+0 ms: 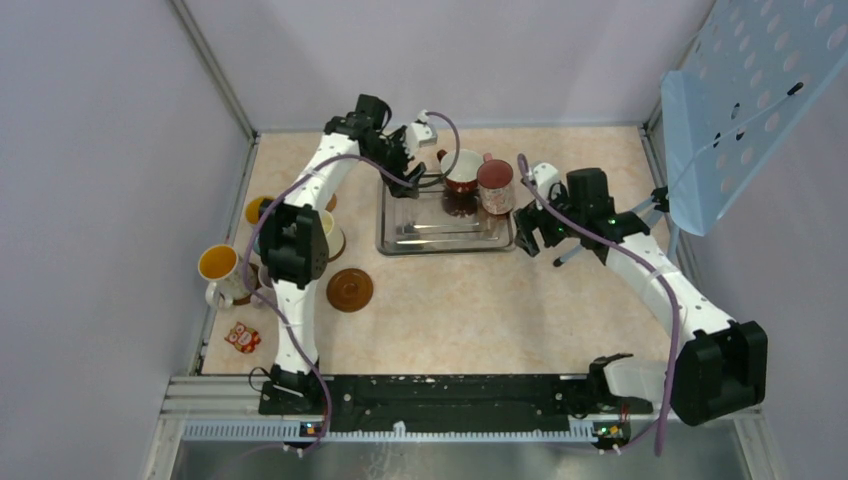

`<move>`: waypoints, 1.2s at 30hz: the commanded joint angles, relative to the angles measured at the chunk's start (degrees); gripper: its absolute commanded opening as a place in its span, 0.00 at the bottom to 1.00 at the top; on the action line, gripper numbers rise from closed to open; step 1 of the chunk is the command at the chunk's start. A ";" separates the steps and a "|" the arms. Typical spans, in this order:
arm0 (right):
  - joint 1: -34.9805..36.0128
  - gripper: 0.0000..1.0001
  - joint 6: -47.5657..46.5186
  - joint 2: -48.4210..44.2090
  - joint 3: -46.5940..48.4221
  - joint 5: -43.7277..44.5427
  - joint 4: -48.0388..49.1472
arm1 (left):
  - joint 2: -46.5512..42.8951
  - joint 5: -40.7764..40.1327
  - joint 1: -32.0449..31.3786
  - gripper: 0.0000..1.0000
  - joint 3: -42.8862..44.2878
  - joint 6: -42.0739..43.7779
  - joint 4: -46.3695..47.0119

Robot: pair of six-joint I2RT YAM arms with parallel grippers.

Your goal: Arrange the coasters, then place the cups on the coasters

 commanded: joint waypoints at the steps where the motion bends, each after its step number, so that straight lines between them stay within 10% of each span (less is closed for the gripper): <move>1: 7.23 0.79 -7.00 2.09 -0.69 2.22 4.18 | 1.60 0.95 0.29 0.95 2.56 -10.35 12.66; 18: 17.33 0.64 -19.98 30.06 10.31 -1.22 14.28 | -2.19 -0.86 3.63 0.97 0.79 -21.45 13.98; 36: 17.35 0.41 -27.75 34.39 9.99 -4.31 3.62 | 0.32 1.05 4.49 0.96 5.85 -20.10 10.79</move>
